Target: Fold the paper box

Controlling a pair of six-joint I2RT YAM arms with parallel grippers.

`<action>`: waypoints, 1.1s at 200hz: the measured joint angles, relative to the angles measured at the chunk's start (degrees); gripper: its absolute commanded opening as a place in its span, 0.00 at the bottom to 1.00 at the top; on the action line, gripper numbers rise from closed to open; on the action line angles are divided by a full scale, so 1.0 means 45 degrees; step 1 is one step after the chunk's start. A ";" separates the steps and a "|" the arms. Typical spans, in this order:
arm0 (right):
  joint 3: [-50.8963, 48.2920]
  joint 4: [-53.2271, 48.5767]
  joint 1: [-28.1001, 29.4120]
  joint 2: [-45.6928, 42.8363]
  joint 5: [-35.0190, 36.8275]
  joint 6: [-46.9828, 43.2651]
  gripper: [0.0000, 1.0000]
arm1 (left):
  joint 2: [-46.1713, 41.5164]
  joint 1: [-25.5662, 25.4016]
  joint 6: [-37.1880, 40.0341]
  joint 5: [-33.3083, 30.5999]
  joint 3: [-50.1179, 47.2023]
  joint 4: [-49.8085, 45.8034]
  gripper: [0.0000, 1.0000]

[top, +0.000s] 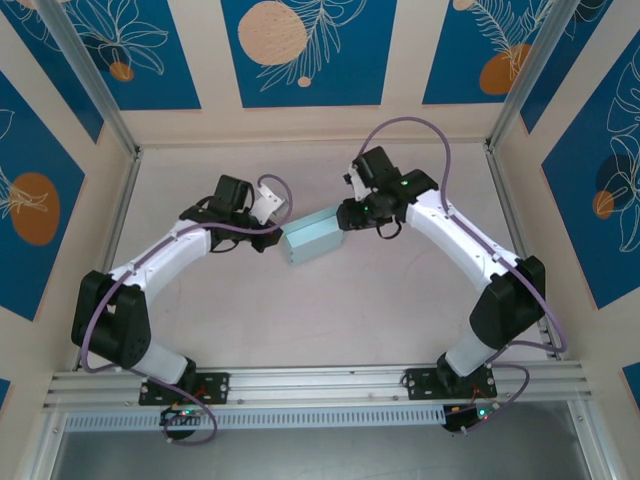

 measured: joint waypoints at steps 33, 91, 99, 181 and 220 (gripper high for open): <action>-0.0015 0.1151 -0.0466 0.0083 -0.1370 -0.2327 0.39 | 0.0214 0.0000 0.0238 0.0000 0.0238 -0.0083 0.00; 0.0267 0.1773 -0.1923 0.1467 -0.2254 -0.4187 0.42 | 0.0821 0.0000 0.0568 0.0015 0.0631 -0.0355 0.00; 0.0272 0.1807 -0.2050 0.1642 -0.2361 -0.4367 0.43 | 0.0860 0.0000 0.0631 0.0015 0.0695 -0.0350 0.00; 0.1695 0.1778 -0.2336 0.3240 -0.3604 -0.5620 0.45 | 0.1044 0.0000 0.0918 0.0053 0.0903 -0.0636 0.00; 0.1836 0.1549 -0.2385 0.3774 -0.3721 -0.5911 0.45 | 0.1127 0.0000 0.0981 0.0053 0.0923 -0.0661 0.00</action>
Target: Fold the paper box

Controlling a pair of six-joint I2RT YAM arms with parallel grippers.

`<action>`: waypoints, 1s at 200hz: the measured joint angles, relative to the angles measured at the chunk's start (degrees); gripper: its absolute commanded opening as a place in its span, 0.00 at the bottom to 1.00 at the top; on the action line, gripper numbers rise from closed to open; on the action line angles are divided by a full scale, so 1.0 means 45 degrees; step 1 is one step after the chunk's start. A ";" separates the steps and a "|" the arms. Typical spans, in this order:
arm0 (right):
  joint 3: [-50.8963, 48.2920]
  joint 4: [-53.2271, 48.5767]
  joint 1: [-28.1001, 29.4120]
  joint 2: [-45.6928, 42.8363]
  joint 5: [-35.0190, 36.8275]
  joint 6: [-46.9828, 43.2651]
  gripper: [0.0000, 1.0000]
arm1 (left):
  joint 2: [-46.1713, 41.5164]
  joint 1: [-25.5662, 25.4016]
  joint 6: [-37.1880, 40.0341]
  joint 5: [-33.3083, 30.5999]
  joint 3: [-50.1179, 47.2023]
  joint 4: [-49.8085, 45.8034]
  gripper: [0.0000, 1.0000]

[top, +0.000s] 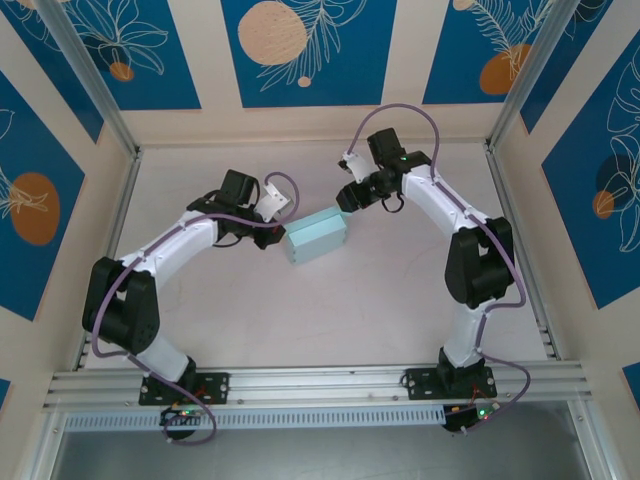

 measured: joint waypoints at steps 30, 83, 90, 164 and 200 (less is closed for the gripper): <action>-0.0005 -0.0107 -0.0034 0.0092 -0.0092 -0.0083 0.42 | 0.0019 0.0000 0.0015 0.0000 0.0000 -0.0034 0.00; -0.0024 -0.0107 -0.0058 0.0092 -0.0418 -0.0121 0.38 | 0.0136 0.0000 0.0010 -0.0005 0.0131 -0.0063 0.00; -0.0029 -0.0107 -0.0058 0.0092 -0.0461 -0.0121 0.38 | 0.0160 0.0000 0.0010 -0.0005 0.0136 -0.0063 0.00; -0.0330 -0.0097 -0.0078 0.0092 -0.0520 -0.0117 0.32 | 0.0398 0.0000 0.0010 -0.0005 0.0291 -0.0063 0.00; -0.0457 -0.0092 -0.0117 0.0092 -0.0515 -0.0117 0.20 | 0.0398 0.0000 0.0005 -0.0097 0.0311 -0.0063 0.00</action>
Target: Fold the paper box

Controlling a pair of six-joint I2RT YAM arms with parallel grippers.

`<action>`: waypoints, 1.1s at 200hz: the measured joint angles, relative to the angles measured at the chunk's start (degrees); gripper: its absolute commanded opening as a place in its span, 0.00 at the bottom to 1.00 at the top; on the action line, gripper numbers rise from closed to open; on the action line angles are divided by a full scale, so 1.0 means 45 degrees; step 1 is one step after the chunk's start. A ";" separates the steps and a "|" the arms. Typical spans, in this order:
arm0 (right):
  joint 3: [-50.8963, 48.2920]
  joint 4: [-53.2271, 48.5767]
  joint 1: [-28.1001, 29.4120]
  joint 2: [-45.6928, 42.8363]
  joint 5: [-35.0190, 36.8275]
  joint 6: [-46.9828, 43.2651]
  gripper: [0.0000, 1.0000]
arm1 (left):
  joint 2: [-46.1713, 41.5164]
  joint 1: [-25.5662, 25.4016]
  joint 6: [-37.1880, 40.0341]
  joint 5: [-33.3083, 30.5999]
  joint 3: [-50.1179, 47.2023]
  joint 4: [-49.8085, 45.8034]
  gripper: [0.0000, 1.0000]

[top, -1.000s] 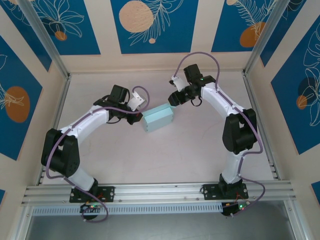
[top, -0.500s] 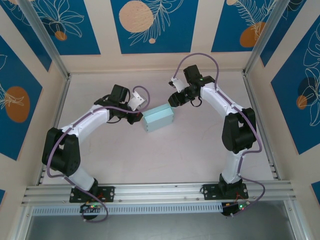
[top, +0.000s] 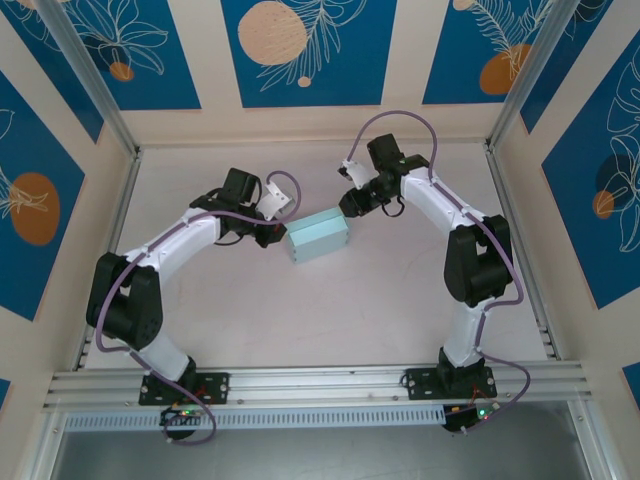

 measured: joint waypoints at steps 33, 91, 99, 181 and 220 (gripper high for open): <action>0.0000 0.0005 0.0029 0.0000 0.0019 0.0170 0.11 | 0.0000 -0.0005 -0.0136 -0.0058 0.0019 0.0049 0.00; 0.0019 0.0374 0.1156 -0.0214 0.2739 0.2176 0.04 | -0.0073 -0.0024 -0.2152 -0.1025 -0.0296 0.1001 0.00; 0.0019 0.0447 0.1350 -0.0228 0.3201 0.2613 0.04 | -0.0112 -0.0029 -0.2472 -0.1219 -0.0476 0.1287 0.00; 0.0704 -0.0214 0.3492 0.0369 0.7810 0.6003 0.01 | -0.0486 -0.0194 -0.4269 -0.2671 -0.1574 0.2681 0.00; 0.0879 -0.0865 0.4031 0.0481 0.8733 0.6377 0.01 | -0.0602 -0.0204 -0.4478 -0.2914 -0.1841 0.2890 0.00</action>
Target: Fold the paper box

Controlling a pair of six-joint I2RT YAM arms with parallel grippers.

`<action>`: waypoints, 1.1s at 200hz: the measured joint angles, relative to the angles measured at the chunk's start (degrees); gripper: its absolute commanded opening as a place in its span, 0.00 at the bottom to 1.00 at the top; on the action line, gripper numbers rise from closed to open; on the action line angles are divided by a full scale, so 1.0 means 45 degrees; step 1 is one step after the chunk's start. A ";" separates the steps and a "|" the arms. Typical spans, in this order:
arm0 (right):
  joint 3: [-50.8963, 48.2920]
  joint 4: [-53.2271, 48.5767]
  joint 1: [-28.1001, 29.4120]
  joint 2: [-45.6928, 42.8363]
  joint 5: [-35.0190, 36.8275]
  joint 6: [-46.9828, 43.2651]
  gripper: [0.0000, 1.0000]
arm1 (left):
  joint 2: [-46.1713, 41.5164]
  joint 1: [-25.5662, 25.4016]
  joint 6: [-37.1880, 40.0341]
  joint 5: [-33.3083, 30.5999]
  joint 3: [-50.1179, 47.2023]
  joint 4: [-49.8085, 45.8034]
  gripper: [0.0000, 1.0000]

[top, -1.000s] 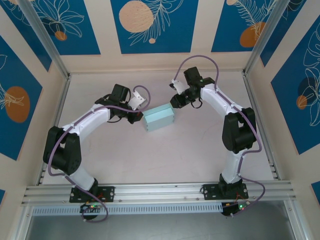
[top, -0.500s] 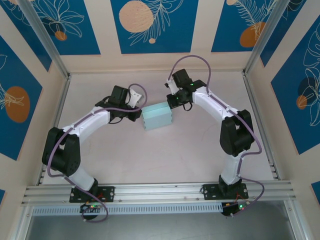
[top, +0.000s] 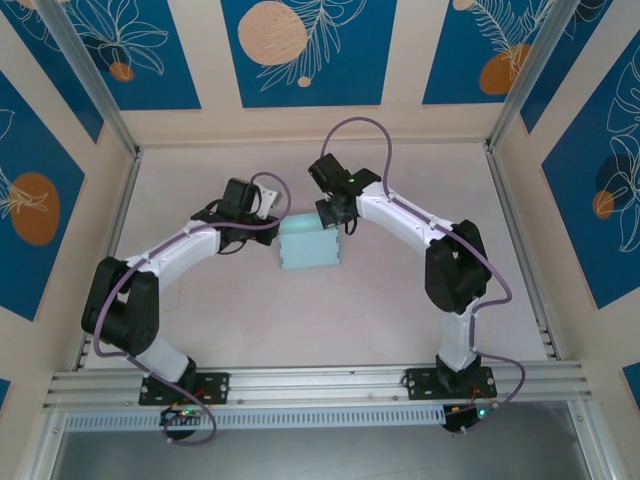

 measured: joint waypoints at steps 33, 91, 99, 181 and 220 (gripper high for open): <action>-0.0024 -0.0073 0.0248 -0.0034 0.0423 0.0330 0.01 | -0.0568 -0.0107 -0.0262 -0.0228 -0.0840 0.0889 0.00; -0.0952 0.0432 0.1083 -0.0763 0.2127 0.1054 0.01 | -0.2132 -0.0704 -0.0908 -0.1341 -0.2919 0.3555 0.00; -0.1093 0.0539 0.1137 -0.0865 0.2317 0.1161 0.01 | -0.2259 -0.0855 -0.0908 -0.1540 -0.3128 0.3866 0.00; -0.2380 0.1506 0.1496 -0.1758 0.3036 0.2603 0.02 | -0.2637 -0.1690 -0.1151 -0.2841 -0.4872 0.6479 0.00; -0.2900 0.1982 0.1671 -0.1865 0.3327 0.3317 0.02 | -0.2545 -0.1768 -0.1243 -0.3186 -0.4906 0.6776 0.00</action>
